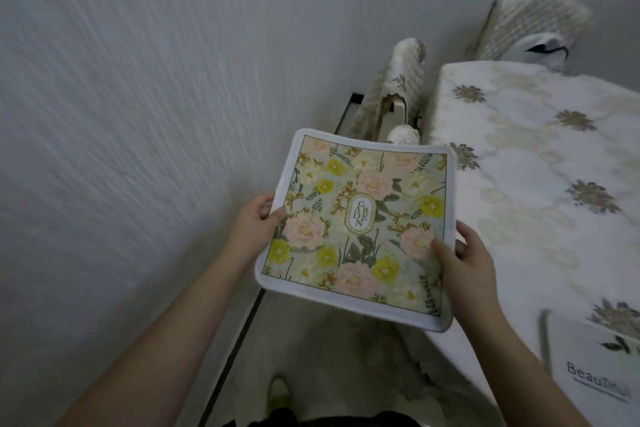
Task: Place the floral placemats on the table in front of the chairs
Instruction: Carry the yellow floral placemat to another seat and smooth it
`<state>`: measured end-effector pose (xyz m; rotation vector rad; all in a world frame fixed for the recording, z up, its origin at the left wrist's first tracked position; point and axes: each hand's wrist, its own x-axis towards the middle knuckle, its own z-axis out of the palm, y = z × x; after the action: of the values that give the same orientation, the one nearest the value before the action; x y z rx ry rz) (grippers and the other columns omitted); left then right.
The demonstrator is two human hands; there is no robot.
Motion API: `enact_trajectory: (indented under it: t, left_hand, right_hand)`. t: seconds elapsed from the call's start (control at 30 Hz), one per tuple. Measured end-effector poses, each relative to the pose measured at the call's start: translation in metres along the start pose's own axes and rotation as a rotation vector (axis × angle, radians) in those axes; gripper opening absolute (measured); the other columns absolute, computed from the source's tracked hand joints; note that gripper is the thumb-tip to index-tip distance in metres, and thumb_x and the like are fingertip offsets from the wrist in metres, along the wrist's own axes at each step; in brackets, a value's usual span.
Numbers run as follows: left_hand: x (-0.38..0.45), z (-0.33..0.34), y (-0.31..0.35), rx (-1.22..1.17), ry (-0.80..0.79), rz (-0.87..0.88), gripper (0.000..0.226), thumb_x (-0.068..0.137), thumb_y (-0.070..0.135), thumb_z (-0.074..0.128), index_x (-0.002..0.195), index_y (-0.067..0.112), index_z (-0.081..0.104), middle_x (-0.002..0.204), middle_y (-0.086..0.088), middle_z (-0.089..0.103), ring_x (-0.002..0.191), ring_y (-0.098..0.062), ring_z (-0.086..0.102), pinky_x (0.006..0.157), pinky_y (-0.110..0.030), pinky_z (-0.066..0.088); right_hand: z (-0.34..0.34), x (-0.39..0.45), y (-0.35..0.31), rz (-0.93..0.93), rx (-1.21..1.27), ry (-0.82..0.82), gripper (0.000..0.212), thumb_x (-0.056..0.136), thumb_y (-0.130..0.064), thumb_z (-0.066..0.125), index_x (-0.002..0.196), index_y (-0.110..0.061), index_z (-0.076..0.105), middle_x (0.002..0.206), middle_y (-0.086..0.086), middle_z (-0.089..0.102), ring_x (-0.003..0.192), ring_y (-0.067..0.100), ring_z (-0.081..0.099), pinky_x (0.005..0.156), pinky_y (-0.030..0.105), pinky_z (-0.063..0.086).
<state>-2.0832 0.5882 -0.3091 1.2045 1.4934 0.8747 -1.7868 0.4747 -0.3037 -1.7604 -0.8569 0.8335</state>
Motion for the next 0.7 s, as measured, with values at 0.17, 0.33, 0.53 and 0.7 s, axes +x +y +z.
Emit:
enact_trajectory:
  t: [0.17,0.33,0.53,0.7]
  left_hand:
    - [0.047,-0.008,0.028,0.021,-0.135,0.072,0.026,0.096,0.014,0.061,0.121,0.022,0.06,0.096,0.004,0.072,0.081,-0.017,0.072,0.072,-0.039,0.061]
    - [0.076,0.012,0.049,0.047,-0.282,0.143,0.026,0.096,0.015,0.061,0.12,0.025,0.062,0.091,0.011,0.072,0.08,-0.012,0.073,0.07,-0.036,0.061]
    - [0.101,0.073,0.075,0.143,-0.474,0.239,0.026,0.095,0.018,0.063,0.121,0.023,0.063,0.095,0.01,0.074,0.078,-0.006,0.073,0.069,-0.031,0.062]
    - [0.115,0.132,0.101,0.208,-0.606,0.277,0.028,0.096,0.02,0.062,0.123,0.029,0.062,0.1,0.009,0.075,0.081,-0.009,0.074,0.07,-0.033,0.061]
  right_hand:
    - [0.02,-0.001,-0.017,0.035,0.044,0.146,0.04,0.097,-0.019,0.058,0.135,-0.027,0.049,0.098,-0.006,0.074,0.08,0.009,0.073,0.065,0.031,0.058]
    - [0.018,-0.008,-0.012,0.097,0.106,0.298,0.039,0.097,-0.018,0.058,0.134,-0.028,0.05,0.101,-0.003,0.075,0.078,0.008,0.073,0.063,0.031,0.057]
    - [-0.009,-0.009,0.004,0.175,0.196,0.485,0.036,0.096,-0.017,0.059,0.129,-0.031,0.052,0.092,-0.009,0.076,0.082,0.012,0.074,0.073,0.043,0.059]
    - [-0.03,-0.001,0.016,0.208,0.249,0.621,0.039,0.096,-0.016,0.058,0.132,-0.029,0.052,0.094,-0.008,0.075,0.082,0.013,0.073,0.075,0.044,0.06]
